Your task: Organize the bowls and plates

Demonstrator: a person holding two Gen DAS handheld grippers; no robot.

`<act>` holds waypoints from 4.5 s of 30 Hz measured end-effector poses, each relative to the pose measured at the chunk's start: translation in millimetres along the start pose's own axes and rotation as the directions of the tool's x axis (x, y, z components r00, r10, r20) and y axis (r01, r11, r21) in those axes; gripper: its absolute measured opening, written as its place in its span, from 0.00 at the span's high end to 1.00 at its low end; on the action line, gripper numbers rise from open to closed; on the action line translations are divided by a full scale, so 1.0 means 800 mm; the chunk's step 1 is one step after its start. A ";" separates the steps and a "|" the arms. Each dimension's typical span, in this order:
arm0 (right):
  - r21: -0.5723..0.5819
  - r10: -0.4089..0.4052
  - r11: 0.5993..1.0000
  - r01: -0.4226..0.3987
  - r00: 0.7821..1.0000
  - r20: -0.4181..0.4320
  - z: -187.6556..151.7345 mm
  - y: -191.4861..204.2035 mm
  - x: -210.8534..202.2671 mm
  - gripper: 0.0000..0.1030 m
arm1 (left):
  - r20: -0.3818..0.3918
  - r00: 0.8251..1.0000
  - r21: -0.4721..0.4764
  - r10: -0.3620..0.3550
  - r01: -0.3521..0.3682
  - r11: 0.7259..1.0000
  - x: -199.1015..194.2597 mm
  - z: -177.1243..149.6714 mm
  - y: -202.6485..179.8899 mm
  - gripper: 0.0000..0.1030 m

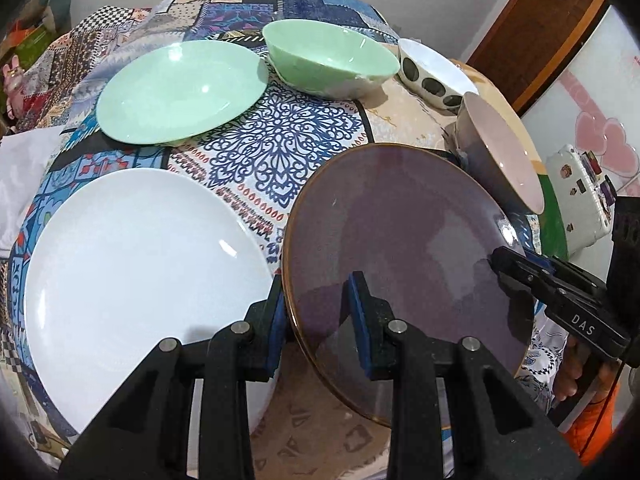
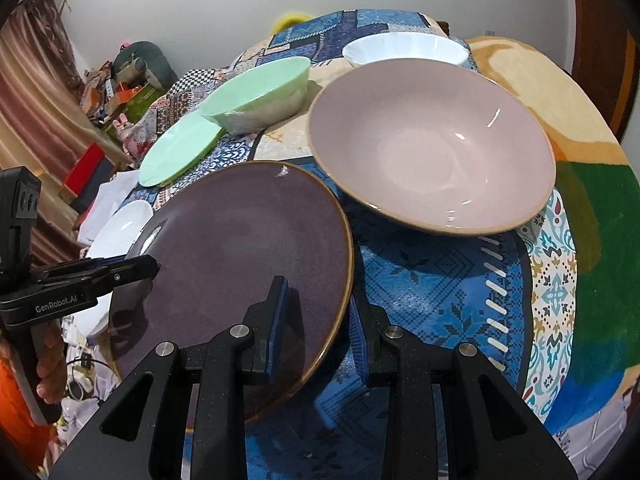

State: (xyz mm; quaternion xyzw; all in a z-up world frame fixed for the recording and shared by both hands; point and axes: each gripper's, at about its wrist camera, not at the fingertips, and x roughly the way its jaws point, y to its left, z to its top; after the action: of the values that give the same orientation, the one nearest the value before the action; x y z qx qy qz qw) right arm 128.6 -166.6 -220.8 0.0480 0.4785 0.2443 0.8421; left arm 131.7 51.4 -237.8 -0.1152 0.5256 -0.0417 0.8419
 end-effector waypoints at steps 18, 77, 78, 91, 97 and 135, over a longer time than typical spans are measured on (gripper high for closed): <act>-0.057 -0.050 0.997 0.049 0.999 -0.019 0.001 0.004 -0.004 0.72 | -0.029 0.999 0.015 0.027 -0.027 1.000 0.017 0.005 -0.005 0.71; -0.362 0.043 0.927 -0.099 0.986 -0.162 0.051 0.220 0.122 0.67 | 0.122 0.971 -0.272 0.206 -0.167 0.948 -0.094 -0.072 0.232 0.43; -0.359 0.039 0.928 -0.099 0.985 -0.170 0.051 0.219 0.124 0.68 | 0.117 0.972 -0.275 0.202 -0.164 0.947 -0.093 -0.073 0.234 0.45; -0.337 0.031 0.936 -0.099 0.979 -0.204 0.043 0.223 0.132 0.75 | 0.090 0.992 -0.292 0.087 -0.057 0.955 -0.078 -0.089 0.243 0.78; -0.330 0.055 0.936 -0.125 0.976 -0.211 0.033 0.232 0.131 0.75 | 0.084 0.991 -0.309 0.107 -0.076 0.948 -0.079 -0.087 0.255 0.80; -0.295 0.069 0.953 -0.073 0.997 -0.025 0.033 0.198 0.049 0.77 | 0.158 0.977 -0.235 0.143 -0.103 0.967 -0.125 -0.074 0.200 0.77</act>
State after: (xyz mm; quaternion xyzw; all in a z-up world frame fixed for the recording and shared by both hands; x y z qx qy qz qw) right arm 109.1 -5.9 -187.3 -0.0633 0.4405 0.3434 0.8270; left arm 25.8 217.1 -213.3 -0.1801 0.4575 0.0808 0.8670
